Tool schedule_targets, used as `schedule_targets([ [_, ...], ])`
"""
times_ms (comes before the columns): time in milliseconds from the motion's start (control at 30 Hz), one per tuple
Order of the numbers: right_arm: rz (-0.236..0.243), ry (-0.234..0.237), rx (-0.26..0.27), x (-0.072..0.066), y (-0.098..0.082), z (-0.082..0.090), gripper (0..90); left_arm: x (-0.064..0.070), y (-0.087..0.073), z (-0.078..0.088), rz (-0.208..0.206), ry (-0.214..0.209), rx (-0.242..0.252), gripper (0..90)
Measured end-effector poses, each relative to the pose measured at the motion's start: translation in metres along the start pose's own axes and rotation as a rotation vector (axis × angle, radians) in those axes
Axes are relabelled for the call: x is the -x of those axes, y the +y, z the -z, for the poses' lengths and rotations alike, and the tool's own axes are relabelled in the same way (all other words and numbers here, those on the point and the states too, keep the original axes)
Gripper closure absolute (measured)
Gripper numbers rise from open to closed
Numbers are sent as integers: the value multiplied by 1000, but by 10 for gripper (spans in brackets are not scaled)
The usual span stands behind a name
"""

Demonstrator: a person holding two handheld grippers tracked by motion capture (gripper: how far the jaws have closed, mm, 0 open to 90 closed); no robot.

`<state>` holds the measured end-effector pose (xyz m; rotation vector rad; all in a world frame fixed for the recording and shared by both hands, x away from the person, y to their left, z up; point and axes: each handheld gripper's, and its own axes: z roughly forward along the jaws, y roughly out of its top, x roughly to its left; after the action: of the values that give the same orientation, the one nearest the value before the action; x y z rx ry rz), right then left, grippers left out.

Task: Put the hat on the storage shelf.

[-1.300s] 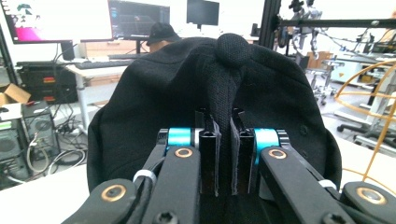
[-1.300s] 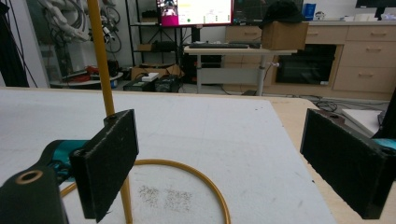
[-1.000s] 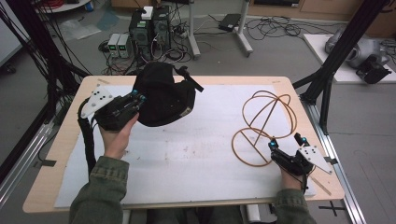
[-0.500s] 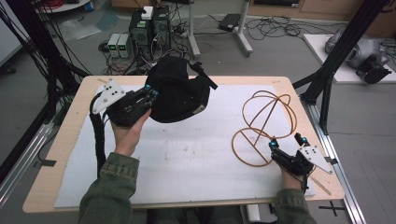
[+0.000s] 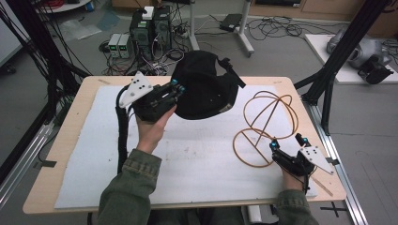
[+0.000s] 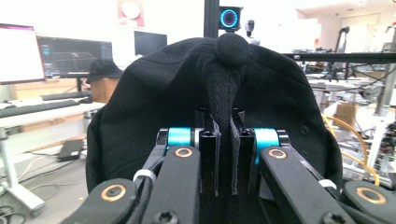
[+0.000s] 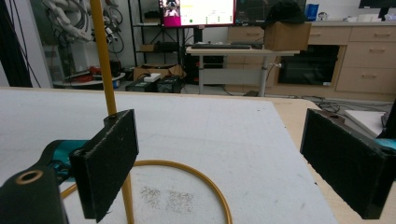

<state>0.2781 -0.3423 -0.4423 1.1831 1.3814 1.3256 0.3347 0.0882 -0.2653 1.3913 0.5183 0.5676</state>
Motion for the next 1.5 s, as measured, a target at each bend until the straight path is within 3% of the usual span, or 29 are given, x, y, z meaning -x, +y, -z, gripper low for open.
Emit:
schedule_targets([
  [233, -24, -13, 8, 4, 0, 1, 106, 9, -3, -20, 5, -34, -5, 847],
  [767, 3, -5, 3, 2, 0, 0, 106, 33, -3, -62, 22, -132, 10, 847],
  [1067, -8, -14, 3, 7, 0, 2, 106, 50, 3, -86, 8, -168, 3, 847],
  [1500, -13, -10, 6, 6, 0, 2, 106, 71, 6, -116, 21, -223, 13, 846],
])
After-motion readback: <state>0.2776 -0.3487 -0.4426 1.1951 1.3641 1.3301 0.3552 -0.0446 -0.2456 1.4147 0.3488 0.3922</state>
